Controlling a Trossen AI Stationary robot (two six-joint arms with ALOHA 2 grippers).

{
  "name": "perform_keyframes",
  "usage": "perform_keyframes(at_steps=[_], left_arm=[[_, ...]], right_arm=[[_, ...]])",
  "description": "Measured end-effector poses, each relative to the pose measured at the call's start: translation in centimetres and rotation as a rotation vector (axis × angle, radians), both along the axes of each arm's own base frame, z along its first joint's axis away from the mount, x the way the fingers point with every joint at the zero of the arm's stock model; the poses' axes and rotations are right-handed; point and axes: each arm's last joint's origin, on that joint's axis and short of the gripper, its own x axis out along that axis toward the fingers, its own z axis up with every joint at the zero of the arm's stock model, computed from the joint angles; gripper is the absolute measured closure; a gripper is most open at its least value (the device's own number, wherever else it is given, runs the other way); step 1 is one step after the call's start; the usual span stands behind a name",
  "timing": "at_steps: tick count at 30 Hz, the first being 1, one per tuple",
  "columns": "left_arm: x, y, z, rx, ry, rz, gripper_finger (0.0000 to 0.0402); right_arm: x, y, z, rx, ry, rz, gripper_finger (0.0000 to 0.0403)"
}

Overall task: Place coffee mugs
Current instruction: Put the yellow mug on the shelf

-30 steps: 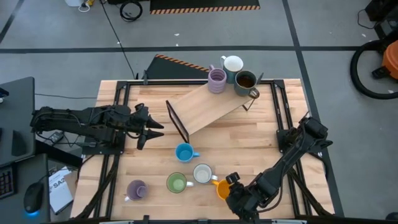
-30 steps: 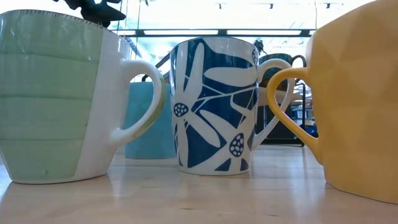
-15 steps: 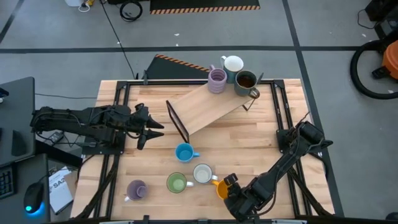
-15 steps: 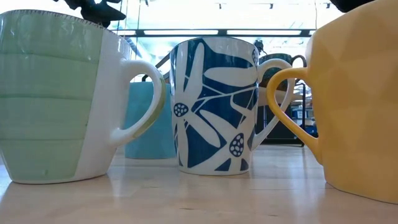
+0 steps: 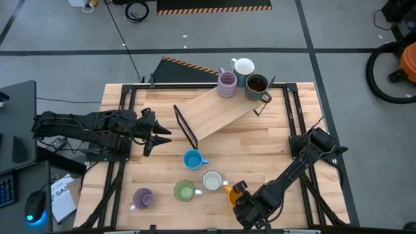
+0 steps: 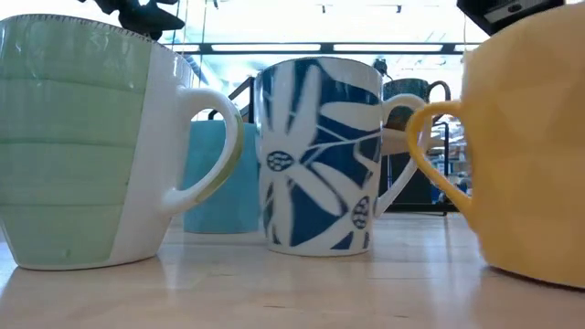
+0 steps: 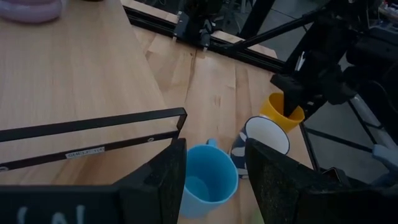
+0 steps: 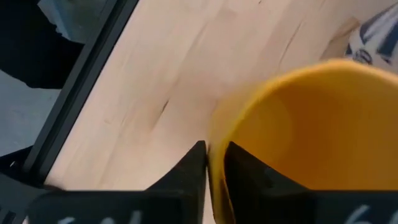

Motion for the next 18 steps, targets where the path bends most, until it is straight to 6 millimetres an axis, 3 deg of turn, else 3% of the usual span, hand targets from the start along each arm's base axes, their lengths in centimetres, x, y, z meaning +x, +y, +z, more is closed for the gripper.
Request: perform_keyframes(at_steps=[3, 8, 18], left_arm=[[0.0, 0.0, 0.0, 0.0, 0.002, 0.001, 0.023], [0.0, 0.0, 0.0, 0.001, 0.0, 0.0, 0.023], [0.0, 0.0, 0.0, 0.007, -0.001, -0.002, 0.023]], right_arm=[[-0.1, -0.1, 0.2, 0.01, 0.016, -0.002, 0.037], [-0.7, -0.8, 1.0, 0.014, 0.067, -0.009, 0.0371], [-2.3, -4.4, 6.2, -0.089, 0.005, 0.003, 0.0366]])
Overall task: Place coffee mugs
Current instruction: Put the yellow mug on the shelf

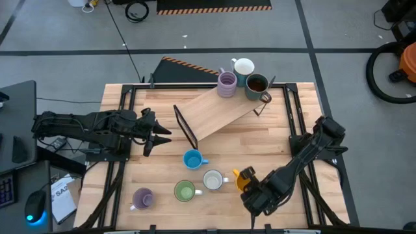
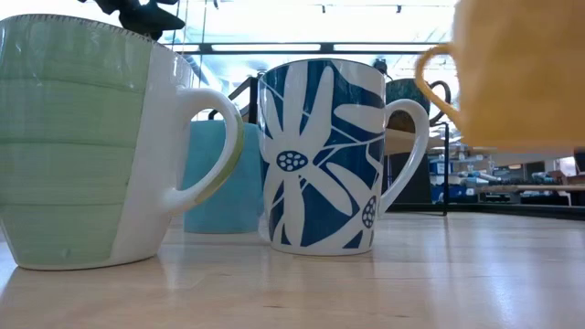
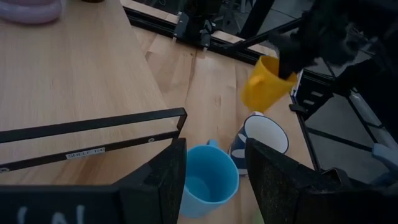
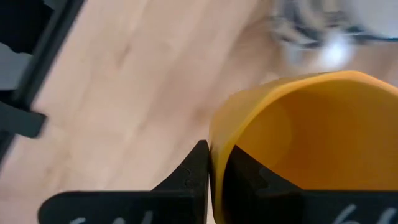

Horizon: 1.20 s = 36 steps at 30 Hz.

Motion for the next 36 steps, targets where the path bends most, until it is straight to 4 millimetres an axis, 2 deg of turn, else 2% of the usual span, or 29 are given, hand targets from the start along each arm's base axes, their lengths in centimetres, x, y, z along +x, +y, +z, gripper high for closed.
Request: perform_keyframes(at_steps=[6, 14, 19, 25, 29, 36], left_arm=[[0.0, 0.1, 0.0, 0.046, -0.002, 0.013, 0.023], [0.0, 0.1, 0.0, 0.056, -0.002, 0.023, 0.023], [0.0, 0.2, 0.0, 0.139, -0.002, 0.003, 0.023], [0.0, 0.3, 0.1, 0.286, 0.001, 0.007, 0.023], [0.0, 0.3, 0.1, 0.32, -0.005, -0.003, 0.023], [0.0, 0.3, 0.1, 0.299, -0.004, 0.006, 0.023]], right_arm=[[0.4, -3.8, 3.0, -0.014, -0.062, 0.015, 0.0366], [1.7, -8.7, 5.0, -0.06, -0.106, 0.085, 0.0366], [2.9, -12.2, 6.0, -0.09, -0.119, 0.081, 0.0366], [4.5, -15.8, 9.1, -0.093, -0.213, 0.06, 0.0365], [5.0, -18.1, 10.9, -0.104, -0.263, 0.059, 0.0367], [5.2, -21.8, 11.4, -0.142, -0.263, 0.079, 0.0367]])
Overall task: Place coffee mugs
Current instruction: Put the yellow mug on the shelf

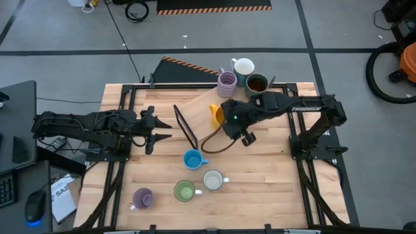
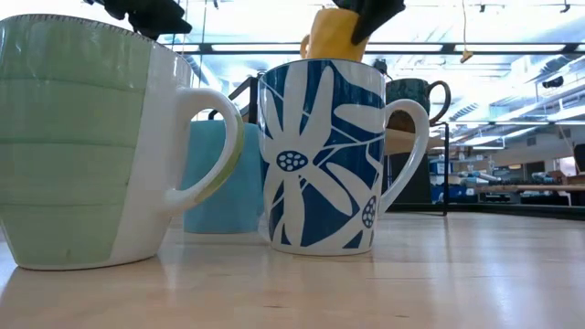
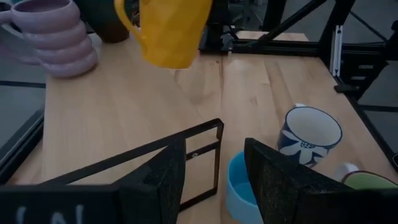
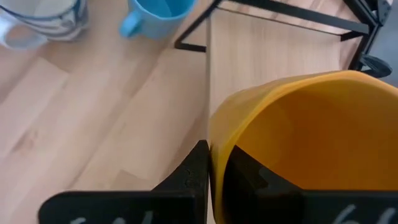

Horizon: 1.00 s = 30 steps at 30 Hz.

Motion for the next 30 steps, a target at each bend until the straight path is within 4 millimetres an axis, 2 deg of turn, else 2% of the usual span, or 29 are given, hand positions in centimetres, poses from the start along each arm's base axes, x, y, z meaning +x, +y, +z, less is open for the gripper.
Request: perform_keyframes(at_steps=[7, 11, 17, 20, 25, 30], left_arm=[[0.0, 0.3, 0.0, 0.034, -0.003, 0.088, 0.023], [0.0, 0.8, 0.1, 0.043, -0.008, 0.143, 0.023], [-0.1, 1.9, 0.1, 0.08, -0.004, 0.195, 0.023], [-0.1, 2.4, 0.1, 0.089, -0.002, 0.221, 0.023], [-0.1, 2.8, 0.1, 0.088, 0.0, 0.246, 0.023], [-0.1, 2.8, 0.1, 0.08, 0.002, 0.226, 0.023]], right_arm=[[0.3, -3.2, 0.2, -0.016, -0.039, 0.023, 0.0367], [0.4, -5.1, 0.3, 0.03, -0.069, 0.042, 0.0367], [1.5, -7.4, -1.7, 0.039, -0.001, 0.04, 0.0368], [1.8, -7.9, -2.5, 0.052, 0.069, 0.039, 0.0368], [2.5, -8.7, -2.6, 0.105, 0.096, 0.016, 0.0366], [2.9, -9.0, -2.8, 0.087, 0.099, -0.012, 0.0334]])
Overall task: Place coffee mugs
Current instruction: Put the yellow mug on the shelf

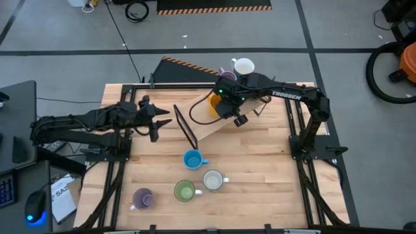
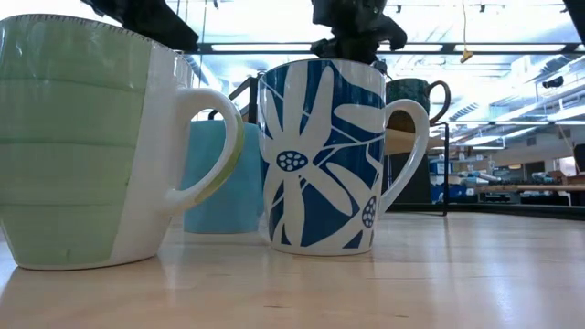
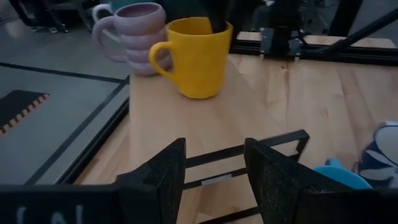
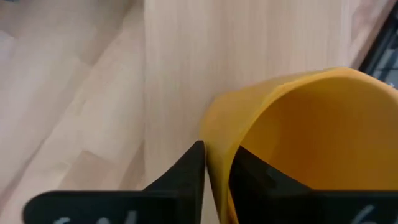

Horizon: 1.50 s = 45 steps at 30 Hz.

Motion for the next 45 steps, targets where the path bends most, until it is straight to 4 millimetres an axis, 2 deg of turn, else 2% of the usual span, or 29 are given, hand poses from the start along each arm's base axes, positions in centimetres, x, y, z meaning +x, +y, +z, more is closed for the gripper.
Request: perform_keyframes(at_steps=[14, 39, 45], left_arm=[[0.0, -0.1, -0.2, -0.013, 0.02, -0.029, 0.023], [-0.1, -0.1, -0.3, -0.015, 0.035, -0.029, 0.023], [-0.1, -0.1, -0.4, -0.016, 0.043, -0.029, 0.023]], right_arm=[[0.3, -0.3, 0.1, -0.141, -0.012, -0.126, 0.0266], [1.1, -1.3, 0.7, -0.222, -0.116, -0.19, 0.0265], [1.3, -1.4, 0.8, -0.222, -0.143, -0.255, 0.0265]])
